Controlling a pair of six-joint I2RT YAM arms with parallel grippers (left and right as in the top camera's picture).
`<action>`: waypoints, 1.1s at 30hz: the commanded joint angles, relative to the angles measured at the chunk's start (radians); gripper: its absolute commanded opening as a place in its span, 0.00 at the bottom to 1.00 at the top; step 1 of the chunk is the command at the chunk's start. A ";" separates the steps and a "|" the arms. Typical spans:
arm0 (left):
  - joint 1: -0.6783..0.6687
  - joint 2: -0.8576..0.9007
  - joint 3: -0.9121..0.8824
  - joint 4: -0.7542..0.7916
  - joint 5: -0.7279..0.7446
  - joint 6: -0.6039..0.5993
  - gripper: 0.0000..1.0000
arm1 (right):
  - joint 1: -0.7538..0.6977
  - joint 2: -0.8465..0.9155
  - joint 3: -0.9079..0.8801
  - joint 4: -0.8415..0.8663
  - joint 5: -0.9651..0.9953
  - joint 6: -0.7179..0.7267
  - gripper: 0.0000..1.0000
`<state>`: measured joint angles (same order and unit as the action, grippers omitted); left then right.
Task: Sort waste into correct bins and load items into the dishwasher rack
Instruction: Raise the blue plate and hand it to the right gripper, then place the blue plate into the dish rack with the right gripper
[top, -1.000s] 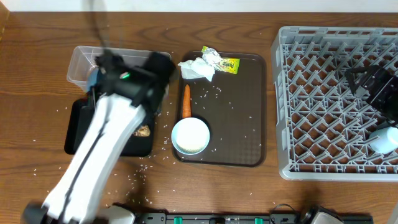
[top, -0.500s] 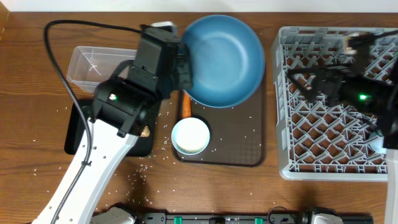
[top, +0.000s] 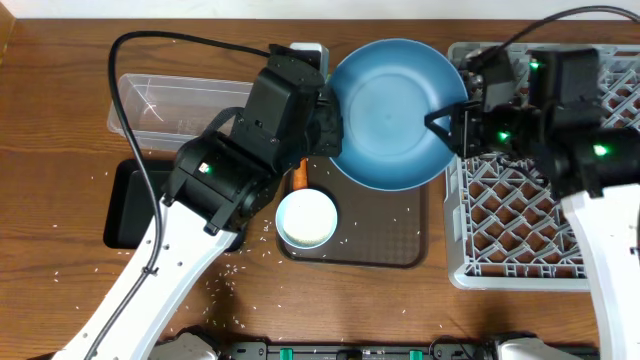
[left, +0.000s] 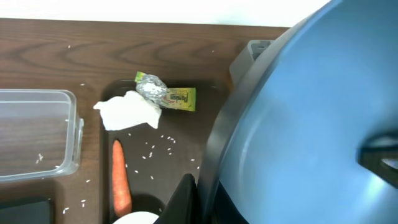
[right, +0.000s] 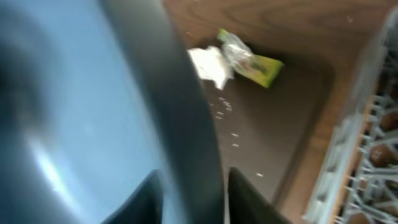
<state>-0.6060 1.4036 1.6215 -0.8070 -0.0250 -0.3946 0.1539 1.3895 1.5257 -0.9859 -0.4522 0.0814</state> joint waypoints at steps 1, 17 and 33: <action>-0.001 -0.010 0.006 0.010 0.015 0.002 0.06 | 0.006 0.005 0.004 0.024 0.121 -0.009 0.01; 0.000 -0.013 0.006 0.007 0.014 0.062 0.98 | -0.172 -0.061 0.004 0.044 1.157 0.133 0.01; 0.000 -0.013 0.006 -0.039 0.014 0.062 0.98 | -0.455 0.119 0.004 0.401 1.461 -0.216 0.01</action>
<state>-0.6067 1.4029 1.6199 -0.8391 -0.0208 -0.3454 -0.2760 1.4666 1.5230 -0.6006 0.9573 -0.0639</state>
